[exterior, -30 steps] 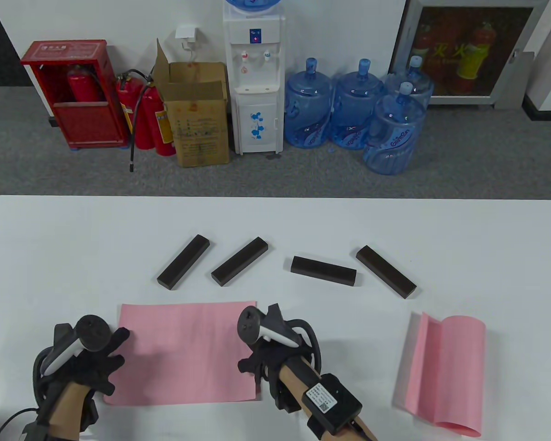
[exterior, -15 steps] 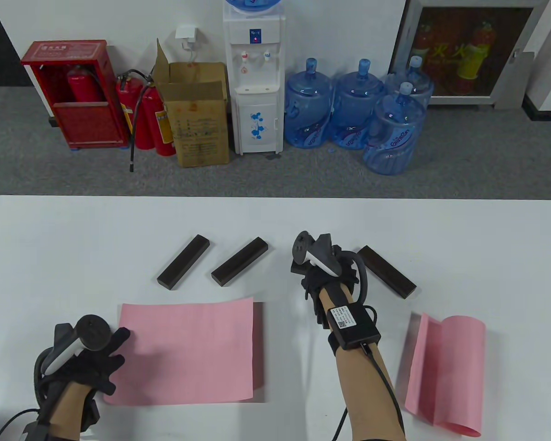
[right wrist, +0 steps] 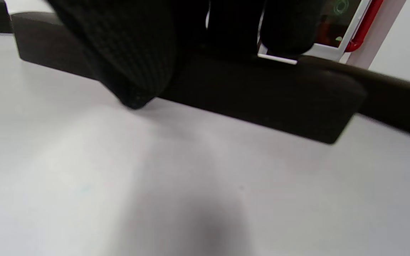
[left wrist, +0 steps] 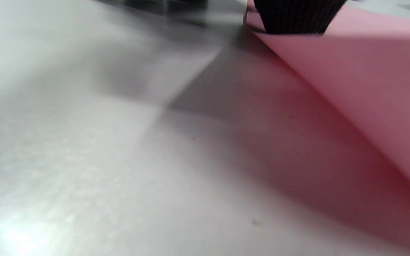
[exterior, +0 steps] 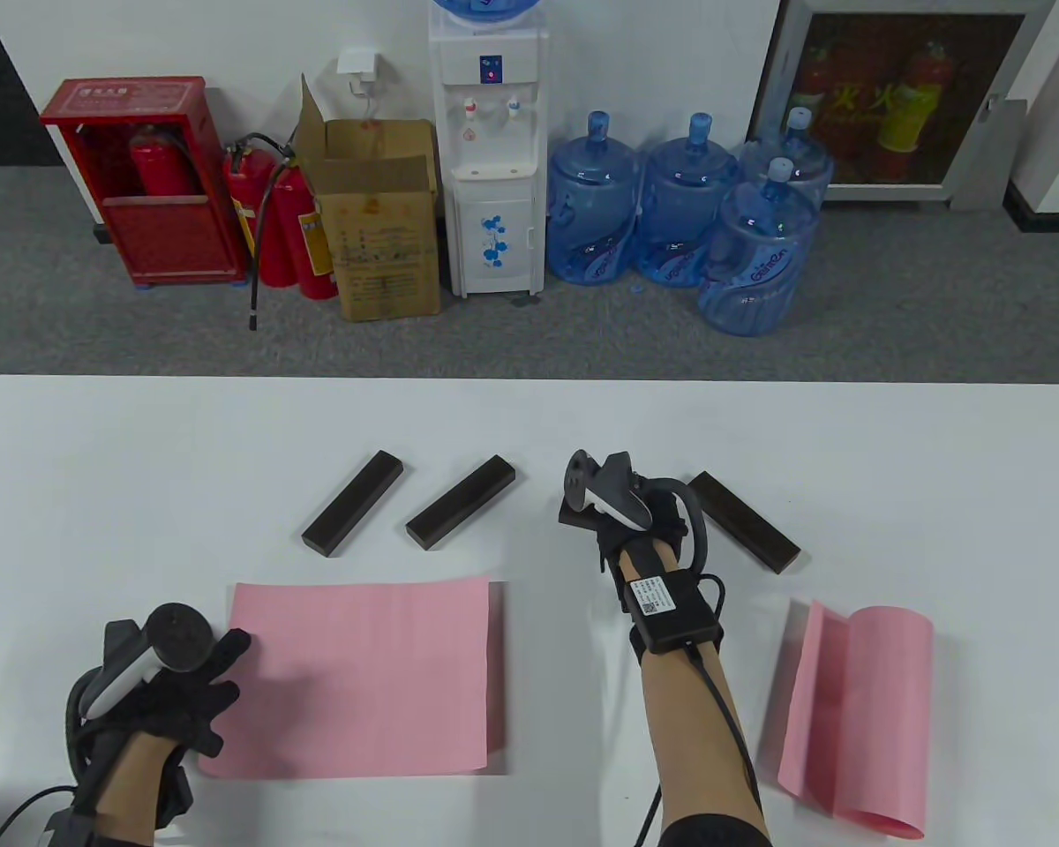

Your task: Unroll papers and secure with paperweights

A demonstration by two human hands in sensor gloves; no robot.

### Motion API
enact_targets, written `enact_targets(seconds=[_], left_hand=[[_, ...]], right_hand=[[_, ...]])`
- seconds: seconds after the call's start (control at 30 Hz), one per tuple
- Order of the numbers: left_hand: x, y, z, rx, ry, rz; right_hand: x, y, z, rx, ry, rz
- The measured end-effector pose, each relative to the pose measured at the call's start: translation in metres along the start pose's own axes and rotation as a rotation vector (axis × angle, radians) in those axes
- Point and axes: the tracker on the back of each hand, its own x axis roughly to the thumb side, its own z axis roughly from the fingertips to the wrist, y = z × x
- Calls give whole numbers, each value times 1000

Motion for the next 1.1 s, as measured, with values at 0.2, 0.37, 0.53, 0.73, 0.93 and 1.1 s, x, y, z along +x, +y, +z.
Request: enact_targets(seconds=[0.2,0.37,0.53,0.73,0.93,1.1], left_hand=[[0,0,0,-3,-2,13],[-1,0,0,-3,-5,19],[-2,0,0,-4,-8,30],[-2,0,0,-4,-8,32],[-2,0,0,-7,2,34],[-2,0,0,-8,3,39]], right_hand=[[9,-31,27,-90,-89,-103],[29,-60,69,-84,-143,-330],[64,-69,121,-49,-181,-394],[99,-53,153,18,-182,-395],[125,-23,160,89,-127,-346],[133,-2,157,99,-93,-259]])
